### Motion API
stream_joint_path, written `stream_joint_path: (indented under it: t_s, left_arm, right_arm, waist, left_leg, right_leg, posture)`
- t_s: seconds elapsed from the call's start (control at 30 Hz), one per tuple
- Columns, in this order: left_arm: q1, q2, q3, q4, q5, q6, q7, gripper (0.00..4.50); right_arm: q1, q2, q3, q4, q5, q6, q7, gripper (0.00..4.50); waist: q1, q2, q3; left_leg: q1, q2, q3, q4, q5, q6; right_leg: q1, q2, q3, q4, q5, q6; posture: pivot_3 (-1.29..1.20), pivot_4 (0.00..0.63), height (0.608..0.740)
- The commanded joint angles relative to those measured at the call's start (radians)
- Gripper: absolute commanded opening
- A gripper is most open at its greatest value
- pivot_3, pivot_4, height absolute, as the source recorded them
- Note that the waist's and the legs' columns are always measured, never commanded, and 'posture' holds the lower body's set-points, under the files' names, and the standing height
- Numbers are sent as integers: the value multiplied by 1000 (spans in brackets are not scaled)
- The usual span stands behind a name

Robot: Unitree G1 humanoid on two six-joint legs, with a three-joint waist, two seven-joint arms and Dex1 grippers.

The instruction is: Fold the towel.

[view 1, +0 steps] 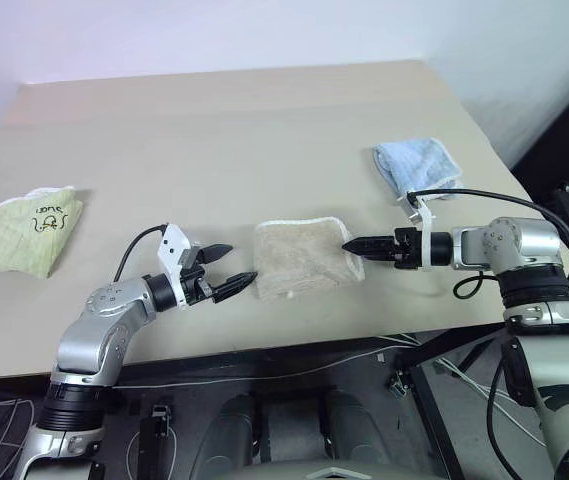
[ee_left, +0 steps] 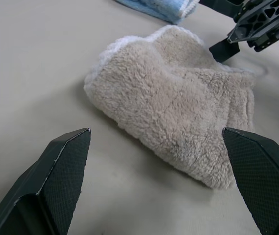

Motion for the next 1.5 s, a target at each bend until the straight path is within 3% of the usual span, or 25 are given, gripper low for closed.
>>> stream_joint_path:
  t_s: [0.03, 0.4, 0.67, 0.77, 1.17, 1.23, 1.4, 1.5]
  left_arm:
    - [8, 26, -11, -38, 25, -28, -5, 4481]
    - [12, 14, 24, -37, -3, -41, 11, 4481]
    - [-51, -21, 185, -2, -109, -30, 92, 4481]
    - [-34, -13, 184, -6, -102, -33, 92, 4500]
    - [-17, -36, 178, -13, -113, -27, 120, 4500]
    - [-34, -28, 179, 11, -109, -28, 119, 4500]
    - [-89, -28, 206, 59, -141, 2, 131, 4500]
    - [-107, -37, 196, 96, -131, 2, 137, 4500]
  right_arm:
    - [-27, 75, 59, 58, -24, -21, 32, 4500]
    - [-89, 144, 115, 125, -102, -77, 136, 4500]
    - [-115, 191, 120, 198, -159, -109, 149, 4500]
    - [-128, 191, 95, 227, -163, -112, 155, 3900]
    - [-22, 149, 69, 20, -106, 15, 177, 10]
    - [2, 145, 32, -65, -77, 38, 149, 10]
    - [40, 191, -248, -338, 75, 136, -10, 10]
    - [60, 306, -460, -556, 155, 30, -206, 10]
  waist:
    - [-9, 0, 0]
    - [-11, 0, 0]
    - [-11, -1, -1]
    - [-12, -1, -1]
    - [6, -1, 0]
    - [10, -1, 0]
    - [22, 0, 0]
    - [27, 0, 0]
  left_leg:
    - [1, 0, 0, 0, 0, 0]
    - [6, 2, 1, 0, -1, -2]
    - [7, 2, 1, 0, -1, -3]
    - [11, 2, 1, -1, -2, -3]
    - [6, 0, 1, -1, -2, -3]
    - [6, 0, 1, -1, -2, -3]
    - [-5, 0, 0, 0, 0, -5]
    - [-9, -1, 0, 0, 1, -3]
  right_leg:
    - [0, 0, 0, 1, 0, 0]
    - [0, 3, 3, 8, -1, -3]
    - [0, 3, 3, 9, 0, -1]
    - [3, 4, 4, 9, 0, -2]
    - [0, 1, 3, 8, 0, -2]
    - [-1, 1, 3, 8, -1, -2]
    - [-11, 1, 3, 10, 0, -1]
    - [-15, 1, 3, 10, 0, -1]
  posture:
    - [0, 150, 740]
    - [0, 150, 740]
    - [0, 150, 740]
    - [0, 150, 740]
    - [0, 150, 740]
    - [0, 150, 740]
    - [0, 150, 740]
    - [0, 150, 740]
